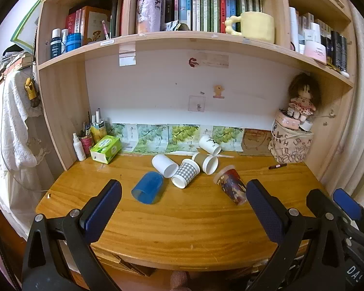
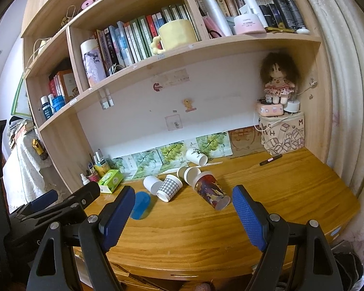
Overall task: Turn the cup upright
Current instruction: 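Move the right gripper toward the panda-print paper cup lying on its side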
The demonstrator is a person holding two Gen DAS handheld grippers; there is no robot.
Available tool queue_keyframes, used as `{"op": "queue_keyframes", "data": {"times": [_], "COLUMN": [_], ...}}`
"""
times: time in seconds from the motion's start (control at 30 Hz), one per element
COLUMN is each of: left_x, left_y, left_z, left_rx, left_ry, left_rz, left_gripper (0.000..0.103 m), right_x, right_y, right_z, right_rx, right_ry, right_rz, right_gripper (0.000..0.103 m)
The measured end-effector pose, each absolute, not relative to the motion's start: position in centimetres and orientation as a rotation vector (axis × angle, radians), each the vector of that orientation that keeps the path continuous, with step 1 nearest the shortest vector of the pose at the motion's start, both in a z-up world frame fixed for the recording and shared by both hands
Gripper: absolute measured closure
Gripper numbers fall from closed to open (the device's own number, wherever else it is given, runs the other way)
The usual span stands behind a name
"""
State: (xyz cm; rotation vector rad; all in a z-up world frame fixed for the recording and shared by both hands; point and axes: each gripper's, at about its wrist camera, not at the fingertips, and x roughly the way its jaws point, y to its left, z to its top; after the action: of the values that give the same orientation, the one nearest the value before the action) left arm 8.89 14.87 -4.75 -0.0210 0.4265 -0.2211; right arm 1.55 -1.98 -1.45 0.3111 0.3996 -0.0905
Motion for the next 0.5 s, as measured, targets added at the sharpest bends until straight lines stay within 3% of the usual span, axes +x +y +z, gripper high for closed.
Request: {"op": "queue_keyframes", "data": {"times": [0.5], "left_x": [18.2], "left_y": [14.5], "left_z": [-3.9], "left_rx": [-0.068], "left_ry": [0.476], "left_rz": [-0.187], "left_gripper": [0.001], "right_x": [11.2], "right_y": [-1.9], "right_z": [-0.9], "right_rx": [0.232], "right_ry": [0.450], "right_rz": [-0.048], "right_gripper": [0.020]}}
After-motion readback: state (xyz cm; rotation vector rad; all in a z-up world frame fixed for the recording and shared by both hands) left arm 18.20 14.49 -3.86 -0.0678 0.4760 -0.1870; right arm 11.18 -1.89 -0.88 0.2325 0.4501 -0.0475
